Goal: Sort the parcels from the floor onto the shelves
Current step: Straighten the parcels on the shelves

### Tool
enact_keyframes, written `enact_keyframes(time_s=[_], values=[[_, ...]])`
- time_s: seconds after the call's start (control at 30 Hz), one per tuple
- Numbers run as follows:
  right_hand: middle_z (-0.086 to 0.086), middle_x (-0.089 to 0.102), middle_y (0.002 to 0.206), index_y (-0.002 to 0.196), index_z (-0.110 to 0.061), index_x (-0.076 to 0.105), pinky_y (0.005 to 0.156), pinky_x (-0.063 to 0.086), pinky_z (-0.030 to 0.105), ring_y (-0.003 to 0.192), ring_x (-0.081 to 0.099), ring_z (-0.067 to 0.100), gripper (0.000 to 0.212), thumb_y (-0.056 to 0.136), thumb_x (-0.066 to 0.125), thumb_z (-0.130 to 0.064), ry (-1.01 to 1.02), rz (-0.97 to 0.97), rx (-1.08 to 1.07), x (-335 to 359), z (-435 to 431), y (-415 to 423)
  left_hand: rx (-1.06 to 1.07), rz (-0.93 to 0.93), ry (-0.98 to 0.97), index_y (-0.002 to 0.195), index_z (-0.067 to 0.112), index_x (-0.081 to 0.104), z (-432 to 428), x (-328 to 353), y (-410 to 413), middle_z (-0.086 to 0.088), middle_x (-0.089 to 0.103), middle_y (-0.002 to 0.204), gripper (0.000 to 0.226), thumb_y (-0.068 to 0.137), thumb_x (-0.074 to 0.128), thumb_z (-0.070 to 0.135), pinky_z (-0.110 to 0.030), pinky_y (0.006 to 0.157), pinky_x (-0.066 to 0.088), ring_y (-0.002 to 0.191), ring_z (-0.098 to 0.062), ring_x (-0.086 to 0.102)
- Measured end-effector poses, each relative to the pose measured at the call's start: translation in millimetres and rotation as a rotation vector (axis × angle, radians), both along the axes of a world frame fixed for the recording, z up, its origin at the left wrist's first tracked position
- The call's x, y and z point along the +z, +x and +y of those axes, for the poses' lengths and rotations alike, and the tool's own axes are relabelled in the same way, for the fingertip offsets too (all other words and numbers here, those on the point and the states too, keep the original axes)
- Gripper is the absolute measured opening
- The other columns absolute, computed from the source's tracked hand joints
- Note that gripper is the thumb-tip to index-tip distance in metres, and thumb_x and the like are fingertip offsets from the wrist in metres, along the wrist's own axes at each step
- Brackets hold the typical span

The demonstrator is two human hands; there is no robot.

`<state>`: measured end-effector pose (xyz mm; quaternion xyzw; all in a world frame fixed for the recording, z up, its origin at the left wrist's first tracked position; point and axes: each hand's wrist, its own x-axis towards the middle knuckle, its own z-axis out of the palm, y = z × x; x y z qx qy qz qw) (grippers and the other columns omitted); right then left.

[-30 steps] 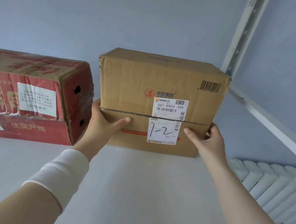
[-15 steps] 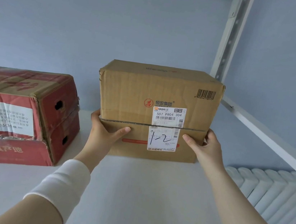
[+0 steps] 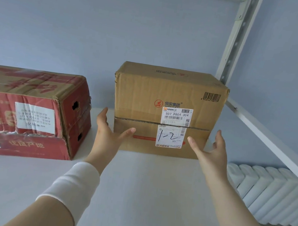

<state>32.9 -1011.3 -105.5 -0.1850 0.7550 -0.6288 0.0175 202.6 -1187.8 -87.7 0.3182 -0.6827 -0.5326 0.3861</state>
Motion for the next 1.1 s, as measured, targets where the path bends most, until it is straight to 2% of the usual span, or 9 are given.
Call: enact_keyframes(time_s=[0.17,0.27,0.37,0.57,0.7,0.83,0.93,1.03,1.1], values=[[-0.003,0.018,0.155,0.149,-0.022,0.019,0.113,0.016,0.024,0.144,0.016,0.009,0.096,0.073,0.076,-0.038,0.023,0.058,-0.006,14.1,4.7,54.6,0.050,-0.051,-0.118,0.147,0.023,0.016,23.5,15.0,43.2,0.002,0.023,0.154,0.093,0.075,0.076,0.026,-0.025,0.112,0.021,0.143,-0.012,0.021],[0.000,0.019,0.155,0.148,-0.017,0.022,0.107,0.017,0.018,0.143,0.016,0.009,0.096,0.071,0.078,-0.036,0.006,0.099,-0.004,26.6,-1.2,92.9,0.062,-0.072,-0.166,0.146,0.022,0.023,27.8,23.8,74.7,0.006,0.027,0.152,0.088,0.076,0.076,0.022,-0.029,0.116,0.023,0.142,-0.010,0.023],[0.000,0.028,0.150,0.144,-0.015,0.030,0.100,0.020,0.013,0.141,0.021,0.009,0.093,0.068,0.080,-0.034,0.002,0.190,-0.006,43.2,-16.2,129.4,0.053,-0.059,-0.198,0.145,0.021,0.026,20.8,38.2,104.0,0.007,0.029,0.151,0.085,0.076,0.075,0.015,-0.011,0.106,0.025,0.139,-0.007,0.027],[0.003,0.036,0.146,0.139,-0.012,0.040,0.102,0.019,0.007,0.138,0.029,0.013,0.088,0.065,0.082,-0.035,0.005,0.352,0.045,66.3,-77.8,210.4,0.077,0.004,-0.317,0.133,0.028,0.041,-21.6,63.8,174.0,0.012,0.049,0.127,0.068,0.076,0.076,0.014,-0.011,0.092,0.042,0.119,-0.002,0.048],[-0.001,0.038,0.144,0.140,-0.014,0.038,0.104,0.022,0.013,0.135,0.031,0.011,0.089,0.066,0.081,-0.037,0.043,0.277,0.050,62.6,-113.9,255.0,0.096,-0.022,-0.389,0.131,0.023,0.046,-64.3,69.1,231.2,0.012,0.052,0.127,0.063,0.075,0.076,0.020,-0.002,0.095,0.035,0.117,0.001,0.047],[0.000,0.035,0.147,0.143,-0.015,0.033,0.103,0.022,0.016,0.136,0.030,0.012,0.093,0.067,0.080,-0.040,0.113,0.184,0.090,56.5,-140.6,278.1,0.176,-0.074,-0.377,0.136,0.024,0.040,-114.4,65.6,282.4,0.007,0.042,0.142,0.072,0.074,0.076,0.025,-0.025,0.109,0.032,0.131,-0.008,0.039],[-0.001,0.030,0.152,0.146,-0.017,0.027,0.110,0.023,0.025,0.140,0.027,0.013,0.098,0.067,0.079,-0.042,0.165,0.138,0.140,48.2,-156.4,281.7,0.245,-0.131,-0.325,0.144,0.021,0.028,-141.7,56.4,301.3,0.001,0.028,0.150,0.087,0.072,0.078,0.023,-0.018,0.106,0.022,0.139,-0.012,0.027],[-0.002,0.025,0.155,0.149,-0.020,0.019,0.113,0.023,0.031,0.142,0.024,0.014,0.104,0.067,0.078,-0.045,0.182,0.068,0.185,35.4,-173.6,273.7,0.237,-0.159,-0.178,0.150,0.020,0.006,-159.0,46.0,303.7,0.002,0.009,0.157,0.106,0.073,0.078,0.021,-0.012,0.104,0.014,0.134,0.003,0.017],[-0.002,0.027,0.154,0.149,-0.022,0.019,0.114,0.026,0.036,0.142,0.026,0.015,0.109,0.061,0.078,-0.052,0.166,0.023,0.218,28.1,-185.8,266.0,0.189,-0.120,-0.100,0.150,0.022,-0.003,-176.8,34.9,300.3,0.009,0.016,0.154,0.113,0.072,0.079,0.020,-0.016,0.104,0.019,0.123,0.006,0.023]])
